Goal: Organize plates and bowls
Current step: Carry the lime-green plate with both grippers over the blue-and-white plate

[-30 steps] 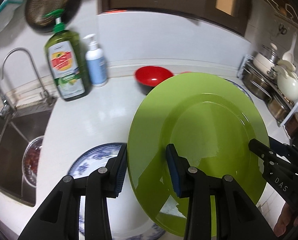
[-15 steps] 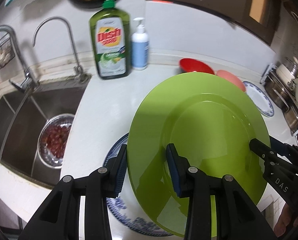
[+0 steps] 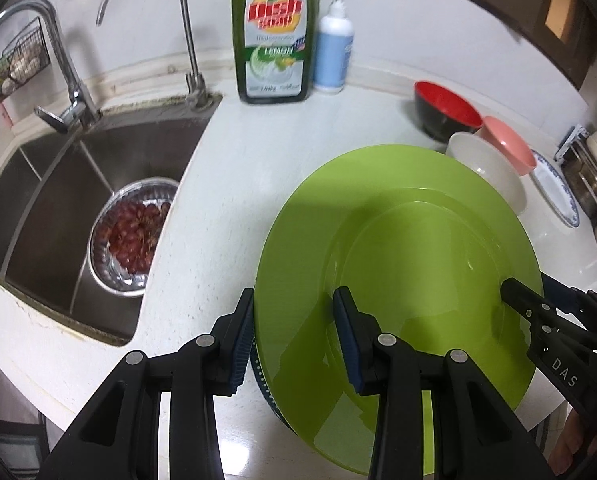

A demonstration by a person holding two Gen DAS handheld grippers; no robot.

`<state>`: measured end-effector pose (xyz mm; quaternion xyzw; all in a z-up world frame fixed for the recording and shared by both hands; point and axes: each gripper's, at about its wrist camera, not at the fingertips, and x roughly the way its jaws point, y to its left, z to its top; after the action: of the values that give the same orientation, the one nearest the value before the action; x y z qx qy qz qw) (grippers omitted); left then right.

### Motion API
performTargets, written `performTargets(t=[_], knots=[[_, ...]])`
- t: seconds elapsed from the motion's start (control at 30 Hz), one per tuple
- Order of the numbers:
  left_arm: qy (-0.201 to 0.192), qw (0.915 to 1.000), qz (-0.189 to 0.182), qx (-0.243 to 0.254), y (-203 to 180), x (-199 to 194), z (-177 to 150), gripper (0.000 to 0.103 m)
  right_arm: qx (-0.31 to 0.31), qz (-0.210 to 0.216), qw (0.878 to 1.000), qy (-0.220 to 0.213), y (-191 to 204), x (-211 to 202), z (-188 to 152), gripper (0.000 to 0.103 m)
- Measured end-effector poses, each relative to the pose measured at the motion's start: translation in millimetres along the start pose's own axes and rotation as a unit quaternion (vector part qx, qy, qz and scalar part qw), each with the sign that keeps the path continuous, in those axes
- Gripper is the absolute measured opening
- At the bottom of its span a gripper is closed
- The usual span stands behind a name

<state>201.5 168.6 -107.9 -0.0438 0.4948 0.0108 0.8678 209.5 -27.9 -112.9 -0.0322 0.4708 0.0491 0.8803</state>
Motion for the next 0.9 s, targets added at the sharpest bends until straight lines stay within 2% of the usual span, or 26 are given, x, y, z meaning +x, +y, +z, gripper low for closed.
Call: performTargets(t=[0.33,0.9], knots=[[0.030,0.9995,0.006,-0.005,2,23,-6,0.039,-0.005,0.006,0.999,0.044,5,34,-5,0.043],[0.044,0.9988,0.021,-0.001,6,39,-9,0.039,-0.029,-0.007,0.996,0.081,16,52,-10,0.043]])
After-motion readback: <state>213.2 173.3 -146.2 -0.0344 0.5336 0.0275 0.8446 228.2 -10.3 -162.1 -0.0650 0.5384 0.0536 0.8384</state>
